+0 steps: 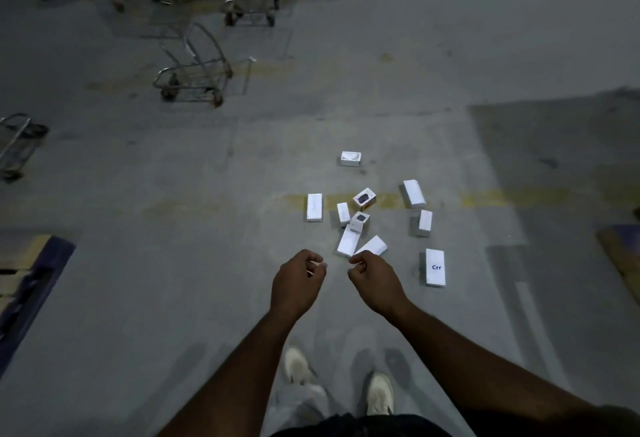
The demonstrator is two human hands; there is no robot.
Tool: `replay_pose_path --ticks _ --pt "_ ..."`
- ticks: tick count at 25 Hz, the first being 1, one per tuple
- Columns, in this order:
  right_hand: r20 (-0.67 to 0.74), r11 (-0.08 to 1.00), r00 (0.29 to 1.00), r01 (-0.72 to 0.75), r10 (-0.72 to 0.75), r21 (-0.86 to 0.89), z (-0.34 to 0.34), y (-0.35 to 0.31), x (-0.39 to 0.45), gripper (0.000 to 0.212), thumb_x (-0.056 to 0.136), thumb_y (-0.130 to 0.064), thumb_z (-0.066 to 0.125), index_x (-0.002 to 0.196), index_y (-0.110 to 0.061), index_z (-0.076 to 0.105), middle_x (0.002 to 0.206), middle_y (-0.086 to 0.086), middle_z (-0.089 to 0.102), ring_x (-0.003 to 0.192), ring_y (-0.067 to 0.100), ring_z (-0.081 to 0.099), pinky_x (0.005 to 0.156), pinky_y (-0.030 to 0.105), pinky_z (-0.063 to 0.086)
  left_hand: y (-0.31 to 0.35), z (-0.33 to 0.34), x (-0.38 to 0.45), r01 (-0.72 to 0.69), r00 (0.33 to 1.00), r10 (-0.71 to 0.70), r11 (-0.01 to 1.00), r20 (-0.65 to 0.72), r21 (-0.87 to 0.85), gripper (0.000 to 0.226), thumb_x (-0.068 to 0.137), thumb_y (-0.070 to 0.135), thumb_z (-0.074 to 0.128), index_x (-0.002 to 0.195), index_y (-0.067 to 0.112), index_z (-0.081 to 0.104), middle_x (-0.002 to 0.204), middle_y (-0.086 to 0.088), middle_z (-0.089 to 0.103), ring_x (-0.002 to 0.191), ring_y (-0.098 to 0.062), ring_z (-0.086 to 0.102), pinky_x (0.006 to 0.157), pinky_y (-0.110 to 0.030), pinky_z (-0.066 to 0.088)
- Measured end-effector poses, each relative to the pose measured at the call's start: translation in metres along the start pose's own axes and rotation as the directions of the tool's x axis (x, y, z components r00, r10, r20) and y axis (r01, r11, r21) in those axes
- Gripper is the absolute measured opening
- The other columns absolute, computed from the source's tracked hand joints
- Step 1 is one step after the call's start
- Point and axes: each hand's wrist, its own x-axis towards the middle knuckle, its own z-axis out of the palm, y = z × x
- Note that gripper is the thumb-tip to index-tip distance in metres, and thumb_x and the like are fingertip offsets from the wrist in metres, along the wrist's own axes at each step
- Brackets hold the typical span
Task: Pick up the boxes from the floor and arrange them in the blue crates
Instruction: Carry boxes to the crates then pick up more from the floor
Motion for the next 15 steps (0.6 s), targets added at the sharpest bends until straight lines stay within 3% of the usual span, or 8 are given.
replay_pose_path --ticks 15 --pt "-0.188 0.979 0.961 -0.196 0.202 0.05 -0.01 -0.055 0.191 0.02 0.089 -0.017 0.056 0.106 -0.021 0.065 0.096 0.0 0.068 0.08 0.014 0.06 0.069 0.026 0.039 0.034 0.01 0.263 -0.151 0.93 0.126 0.988 0.345 0.045 0.014 0.091 0.034 0.061 0.099 0.025 0.067 0.095 0.005 0.074 0.091 -0.016 0.068 0.071 -0.024 0.043"
